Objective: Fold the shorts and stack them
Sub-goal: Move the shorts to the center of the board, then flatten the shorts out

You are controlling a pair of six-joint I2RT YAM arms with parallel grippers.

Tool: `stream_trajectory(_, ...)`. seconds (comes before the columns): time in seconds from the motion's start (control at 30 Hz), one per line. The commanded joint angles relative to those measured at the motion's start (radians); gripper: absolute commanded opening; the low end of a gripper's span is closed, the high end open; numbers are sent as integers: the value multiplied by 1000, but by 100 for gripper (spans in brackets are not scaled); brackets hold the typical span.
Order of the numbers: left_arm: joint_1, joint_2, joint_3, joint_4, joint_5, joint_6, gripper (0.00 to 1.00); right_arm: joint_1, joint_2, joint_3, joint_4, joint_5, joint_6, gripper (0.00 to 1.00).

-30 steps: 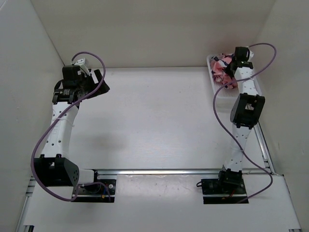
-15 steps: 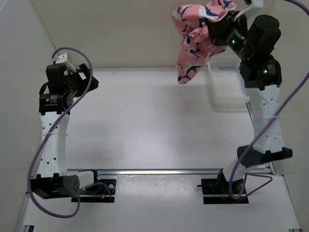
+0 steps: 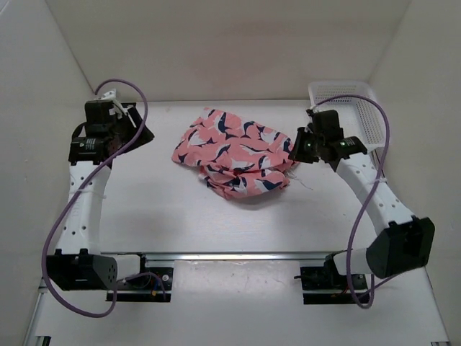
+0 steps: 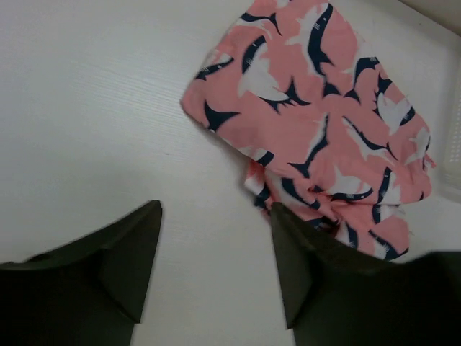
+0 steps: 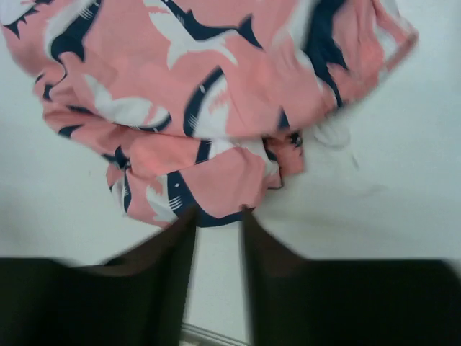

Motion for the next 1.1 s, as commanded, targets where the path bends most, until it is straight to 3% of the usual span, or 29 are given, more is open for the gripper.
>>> stream_trajectory(0.0,-62,58,-39,0,23,-13,70,-1,-199,-10,56,101,66,14)
stream_trajectory(0.07,-118,153,-26,34,11,-38,57,-1,-208,-32,24,101,83,1)
stream_trajectory(0.1,-139,193,-9,34,-3,-38,60,-1,-208,-56,12,69,96,0)
stream_trajectory(0.17,-197,334,64,34,-17,-38,77,-1,-208,-91,-8,46,119,8)
stream_trajectory(0.2,-211,376,88,34,-35,-38,88,-1,-208,-108,-8,34,134,36)
stream_trajectory(0.27,-221,471,115,18,-60,-68,97,-1,-208,-148,-25,-3,157,67)
stream_trajectory(0.3,-221,492,115,18,-60,-82,100,-1,-208,-160,-34,-15,171,89)
stream_trajectory(0.33,-221,534,115,18,-75,-82,100,-1,-208,-188,-45,-24,195,94)
stream_trajectory(0.4,-221,583,105,18,-75,-93,100,-19,-185,-225,-45,-75,220,100)
stream_trajectory(0.6,-239,796,219,18,-84,-116,100,-62,-107,-369,133,-185,330,100)
stream_trajectory(0.7,-239,870,284,18,-94,-125,100,-73,-60,-409,205,-185,361,97)
stream_trajectory(0.73,-239,888,301,18,-94,-125,90,-73,-46,-420,280,-185,373,95)
stream_trajectory(0.83,-248,927,351,18,-71,-125,55,-85,63,-441,439,-262,438,91)
stream_trajectory(0.87,-248,937,352,18,-62,-125,20,-85,94,-429,461,-262,453,88)
stream_trajectory(0.9,-248,928,352,18,-61,-125,10,-72,124,-400,478,-273,464,84)
stream_trajectory(0.93,-248,919,352,18,-61,-125,10,-56,176,-380,487,-264,476,74)
stream_trajectory(0.97,-248,904,352,18,-61,-125,10,-56,199,-362,487,-264,476,32)
stream_trajectory(1.0,-248,864,352,18,-71,-125,10,-42,215,-311,475,-264,476,14)
stream_trajectory(1.03,-248,840,352,6,-80,-125,10,-26,224,-284,422,-241,476,0)
stream_trajectory(1.07,-248,812,342,-3,-92,-125,10,-15,215,-259,394,-219,455,0)
